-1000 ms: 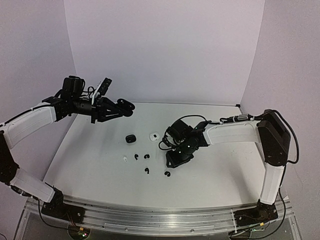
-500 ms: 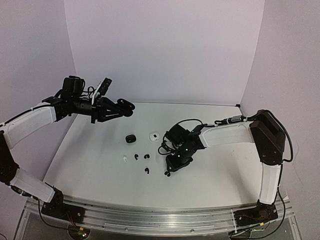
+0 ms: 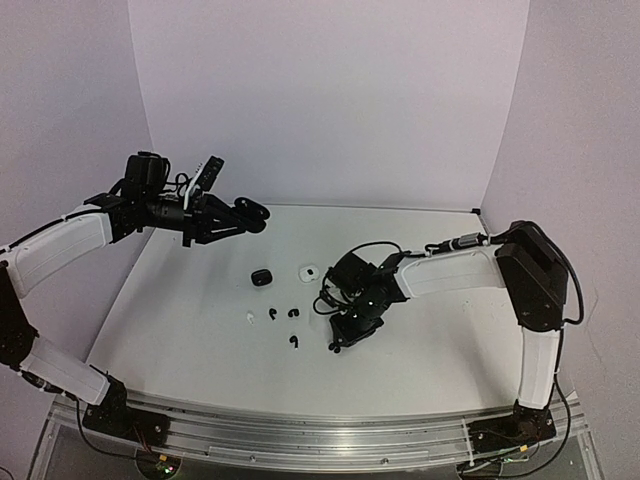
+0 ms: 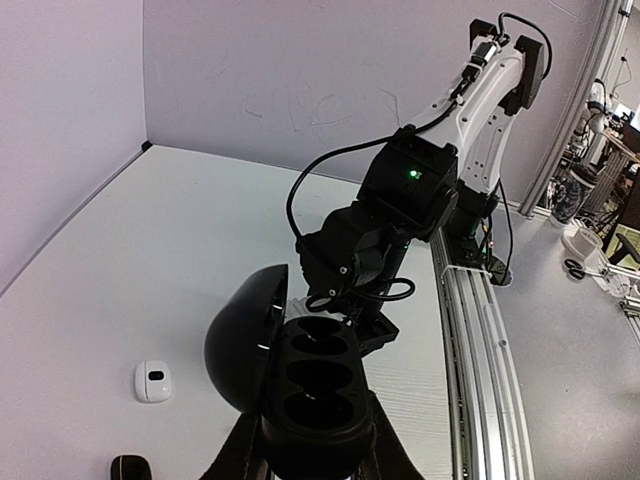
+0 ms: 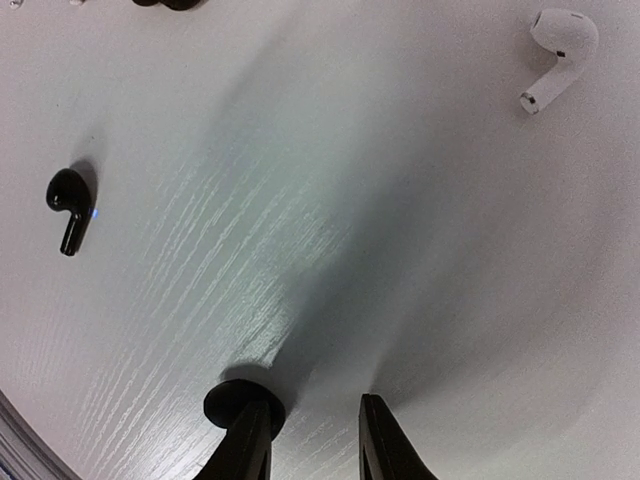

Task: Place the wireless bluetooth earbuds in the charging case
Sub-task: Pick up the right earbud from the center of the board.

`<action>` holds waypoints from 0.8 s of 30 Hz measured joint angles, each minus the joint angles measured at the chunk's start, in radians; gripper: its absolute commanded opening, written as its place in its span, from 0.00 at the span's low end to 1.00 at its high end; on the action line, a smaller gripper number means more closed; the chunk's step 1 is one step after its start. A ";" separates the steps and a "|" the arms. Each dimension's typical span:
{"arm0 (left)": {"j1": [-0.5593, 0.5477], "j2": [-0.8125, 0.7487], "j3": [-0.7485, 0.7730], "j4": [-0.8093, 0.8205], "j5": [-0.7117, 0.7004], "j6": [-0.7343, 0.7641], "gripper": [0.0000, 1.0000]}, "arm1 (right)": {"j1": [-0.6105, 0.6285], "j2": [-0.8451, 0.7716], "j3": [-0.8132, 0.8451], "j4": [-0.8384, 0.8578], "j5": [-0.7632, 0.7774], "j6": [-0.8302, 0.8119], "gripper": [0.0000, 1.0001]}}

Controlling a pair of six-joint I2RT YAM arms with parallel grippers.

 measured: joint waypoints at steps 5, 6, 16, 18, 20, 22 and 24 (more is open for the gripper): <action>0.000 0.000 0.000 0.000 -0.001 0.006 0.00 | 0.011 0.000 0.000 0.003 0.001 0.002 0.25; 0.000 0.000 0.000 0.000 -0.001 0.006 0.00 | 0.015 0.000 0.001 0.004 0.002 0.002 0.23; 0.001 0.006 0.002 -0.011 -0.006 0.013 0.00 | 0.055 0.000 0.002 0.012 0.043 0.033 0.18; 0.001 0.010 0.004 -0.013 -0.006 0.015 0.00 | 0.063 0.000 0.002 0.014 0.055 0.044 0.16; 0.001 0.011 0.006 -0.020 -0.006 0.017 0.00 | 0.071 0.000 0.002 0.016 0.062 0.051 0.13; 0.002 0.011 0.006 -0.023 -0.006 0.023 0.00 | 0.078 0.000 0.002 0.020 0.066 0.058 0.12; 0.002 0.011 0.006 -0.026 -0.006 0.028 0.00 | 0.083 0.000 0.002 0.022 0.067 0.062 0.12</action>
